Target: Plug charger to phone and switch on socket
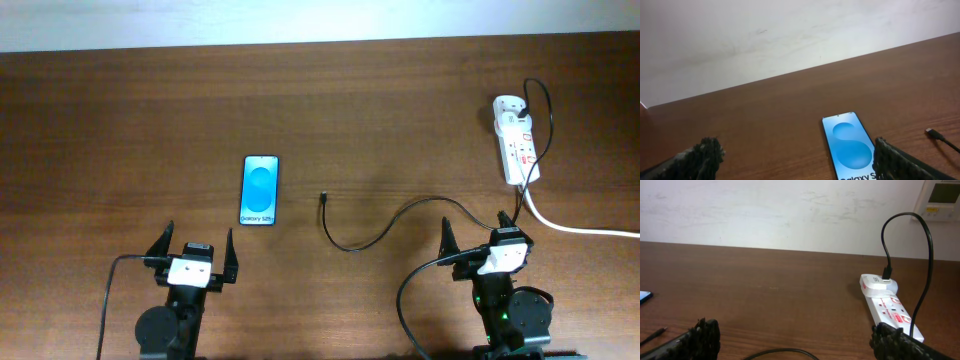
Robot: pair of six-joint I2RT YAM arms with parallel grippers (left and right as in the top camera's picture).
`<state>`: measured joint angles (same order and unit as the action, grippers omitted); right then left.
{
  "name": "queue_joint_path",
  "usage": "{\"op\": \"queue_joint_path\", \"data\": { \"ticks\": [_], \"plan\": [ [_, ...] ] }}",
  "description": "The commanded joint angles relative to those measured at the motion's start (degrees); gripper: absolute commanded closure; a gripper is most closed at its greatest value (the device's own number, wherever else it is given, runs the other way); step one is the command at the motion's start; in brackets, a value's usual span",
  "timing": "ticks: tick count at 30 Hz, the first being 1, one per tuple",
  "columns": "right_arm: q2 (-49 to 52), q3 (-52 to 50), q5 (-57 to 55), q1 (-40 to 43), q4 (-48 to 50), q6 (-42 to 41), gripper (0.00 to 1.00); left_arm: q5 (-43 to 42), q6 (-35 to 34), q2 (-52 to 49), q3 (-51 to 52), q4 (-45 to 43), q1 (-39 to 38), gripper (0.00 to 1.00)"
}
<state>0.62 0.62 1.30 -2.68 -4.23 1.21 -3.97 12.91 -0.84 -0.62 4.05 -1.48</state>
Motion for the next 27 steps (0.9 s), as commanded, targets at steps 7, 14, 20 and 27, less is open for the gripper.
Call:
{"op": "queue_joint_path", "data": {
  "ticks": [7, 14, 20, 27],
  "plan": [
    [-0.3, -0.3, -0.5, -0.3, -0.3, -0.7, 0.01, 0.8, 0.9, 0.4, 0.1, 0.4, 0.3, 0.01],
    [-0.3, -0.3, -0.5, -0.3, -0.3, -0.7, 0.02, 0.8, 0.9, 0.4, 0.1, 0.2, 0.3, 0.01],
    [-0.3, -0.3, -0.5, -0.3, -0.3, -0.7, 0.02, 0.7, -0.8, -0.1, -1.3, -3.1, 0.3, 0.01],
    [-0.3, -0.3, -0.5, -0.3, -0.3, -0.7, 0.01, -4.3, -0.8, -15.5, -15.4, -1.3, 0.3, 0.01]
  ]
}}
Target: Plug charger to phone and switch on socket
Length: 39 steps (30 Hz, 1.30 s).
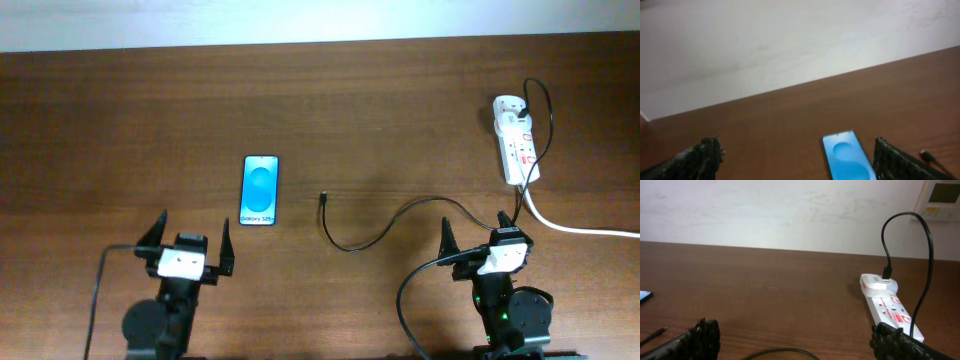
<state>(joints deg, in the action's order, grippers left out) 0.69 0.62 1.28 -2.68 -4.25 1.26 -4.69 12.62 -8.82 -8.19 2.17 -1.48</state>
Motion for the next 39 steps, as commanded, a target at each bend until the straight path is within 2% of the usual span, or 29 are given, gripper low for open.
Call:
{"op": "queue_joint_path", "data": {
  "ticks": [1, 7, 14, 17, 19, 23, 25, 31, 39],
  "plan": [
    [-0.3, -0.3, -0.5, -0.3, -0.2, -0.7, 0.02, -5.5, -0.5, -11.9, -11.4, 1.7, 0.3, 0.01],
    [-0.3, -0.3, -0.5, -0.3, -0.2, -0.7, 0.01, -13.0, -0.5, -34.6, -30.8, 13.0, 0.3, 0.01],
    [-0.3, -0.3, -0.5, -0.3, -0.2, -0.7, 0.01, -15.6, -0.5, -65.2, -57.2, 34.2, -1.2, 0.01],
    [-0.3, -0.3, -0.5, -0.3, -0.2, -0.7, 0.01, -14.8, -0.3, -73.9, -62.9, 39.6, -3.2, 0.01],
    [-0.3, -0.3, -0.5, -0.3, -0.2, -0.7, 0.02, -15.0, -0.2, -82.3, -63.8, 39.3, -4.8, 0.01],
    [-0.3, -0.3, -0.5, -0.3, -0.2, -0.7, 0.02, -15.5, -2.7, -86.2, -63.8, 37.3, -4.8, 0.01],
    [-0.3, -0.3, -0.5, -0.3, -0.2, -0.7, 0.01, -10.9, -7.0, -88.9, -63.9, 36.9, -4.9, 0.0],
    [-0.3, -0.3, -0.5, -0.3, -0.2, -0.7, 0.01, 0.3, -14.0, -95.8, -68.7, 38.4, -9.3, 0.01],
    [-0.3, -0.3, -0.5, -0.3, -0.2, -0.7, 0.02, 3.9, -23.1, -100.9, -70.5, 40.6, -12.4, 0.0]
  ]
}}
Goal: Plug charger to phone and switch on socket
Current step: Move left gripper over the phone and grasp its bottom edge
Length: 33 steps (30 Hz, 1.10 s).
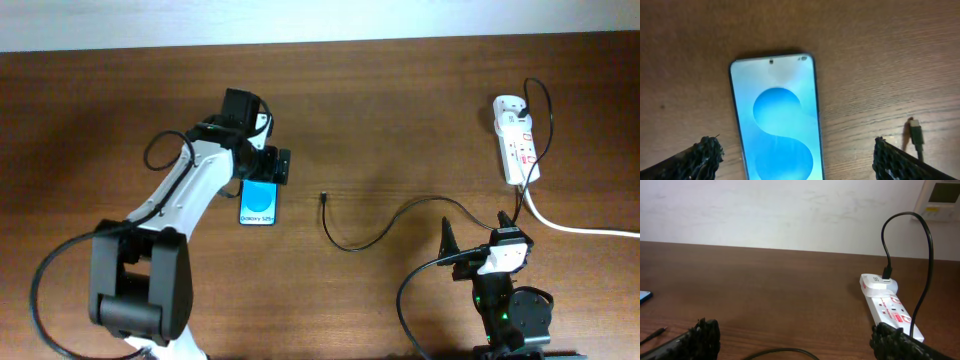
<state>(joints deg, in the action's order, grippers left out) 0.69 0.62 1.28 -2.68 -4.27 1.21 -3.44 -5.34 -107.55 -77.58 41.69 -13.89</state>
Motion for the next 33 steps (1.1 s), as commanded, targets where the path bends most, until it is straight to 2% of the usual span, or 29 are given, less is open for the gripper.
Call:
{"op": "queue_joint_path", "data": {
  "ticks": [1, 19, 26, 30, 33],
  "plan": [
    [-0.3, -0.3, -0.5, -0.3, -0.2, -0.7, 0.02, 3.6, -5.8, -2.9, -1.1, 1.5, 0.0, 0.0],
    [-0.3, -0.3, -0.5, -0.3, -0.2, -0.7, 0.01, 3.8, -5.7, -10.6, -1.1, 1.3, -0.2, 0.01],
    [-0.3, -0.3, -0.5, -0.3, -0.2, -0.7, 0.02, 8.0, -5.5, -10.7, -1.1, 1.5, -0.4, 0.09],
    [-0.3, -0.3, -0.5, -0.3, -0.2, -0.7, 0.01, 8.0, -5.5, -10.7, -1.1, 1.5, -0.4, 0.21],
    [-0.3, -0.3, -0.5, -0.3, -0.2, -0.7, 0.02, 7.8, -5.5, -10.7, -1.1, 1.5, -0.4, 0.25]
  ]
}}
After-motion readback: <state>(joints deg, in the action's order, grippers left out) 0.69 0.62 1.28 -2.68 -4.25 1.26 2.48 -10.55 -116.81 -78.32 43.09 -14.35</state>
